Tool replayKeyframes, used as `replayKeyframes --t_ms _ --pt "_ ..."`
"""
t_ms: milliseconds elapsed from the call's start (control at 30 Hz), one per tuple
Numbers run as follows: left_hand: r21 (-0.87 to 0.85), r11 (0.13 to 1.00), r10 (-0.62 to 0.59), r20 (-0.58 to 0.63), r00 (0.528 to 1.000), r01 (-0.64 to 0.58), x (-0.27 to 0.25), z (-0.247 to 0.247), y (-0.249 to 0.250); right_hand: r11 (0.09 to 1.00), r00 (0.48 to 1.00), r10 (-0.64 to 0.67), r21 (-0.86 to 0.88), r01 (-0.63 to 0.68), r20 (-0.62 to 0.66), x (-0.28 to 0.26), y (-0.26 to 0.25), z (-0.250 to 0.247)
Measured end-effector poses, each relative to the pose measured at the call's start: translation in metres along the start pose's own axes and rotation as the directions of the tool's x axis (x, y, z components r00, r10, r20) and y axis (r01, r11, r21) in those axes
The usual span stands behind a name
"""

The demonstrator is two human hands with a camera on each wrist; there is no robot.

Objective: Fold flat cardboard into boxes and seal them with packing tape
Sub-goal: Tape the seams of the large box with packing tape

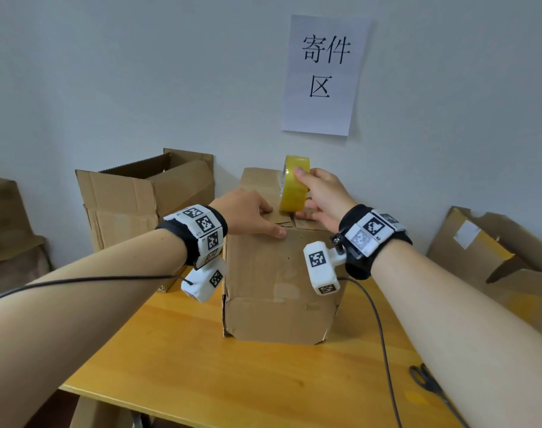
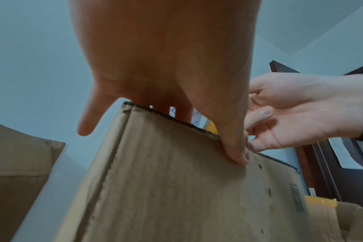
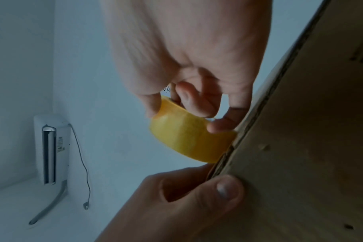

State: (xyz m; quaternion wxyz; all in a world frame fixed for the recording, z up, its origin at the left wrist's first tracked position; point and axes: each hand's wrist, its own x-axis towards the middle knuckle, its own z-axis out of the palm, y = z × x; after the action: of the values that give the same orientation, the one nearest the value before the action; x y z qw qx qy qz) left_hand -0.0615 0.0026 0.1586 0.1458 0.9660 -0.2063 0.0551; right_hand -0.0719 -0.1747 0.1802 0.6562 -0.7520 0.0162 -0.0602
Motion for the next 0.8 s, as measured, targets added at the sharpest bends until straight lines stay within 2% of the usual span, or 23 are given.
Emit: replayKeyframes --t_ms 233,433,533,667,800 --pt "0.022 1.0 -0.017 -0.026 1.0 0.017 -0.005 0.003 0.002 0.996 0.994 -0.079 -0.052 0.075 -0.071 -0.021 -0.004 0.0" --pt "0.037 0.999 -0.021 -0.028 0.999 0.022 -0.005 0.004 0.006 0.996 0.994 -0.083 -0.048 0.079 -0.068 -0.042 -0.008 -0.006" --pt "0.071 0.997 -0.008 -0.044 0.999 0.011 -0.009 0.009 0.005 0.983 0.989 -0.146 -0.114 0.142 -0.021 -0.052 0.004 -0.008" --pt "0.118 0.993 0.0 -0.048 0.999 0.006 -0.008 0.008 0.005 0.974 0.987 -0.161 -0.167 0.155 -0.023 -0.06 0.011 -0.008" --pt "0.038 0.999 -0.019 -0.091 0.996 0.023 -0.008 0.004 0.007 0.947 0.972 -0.231 -0.243 0.212 -0.053 -0.063 0.013 -0.008"
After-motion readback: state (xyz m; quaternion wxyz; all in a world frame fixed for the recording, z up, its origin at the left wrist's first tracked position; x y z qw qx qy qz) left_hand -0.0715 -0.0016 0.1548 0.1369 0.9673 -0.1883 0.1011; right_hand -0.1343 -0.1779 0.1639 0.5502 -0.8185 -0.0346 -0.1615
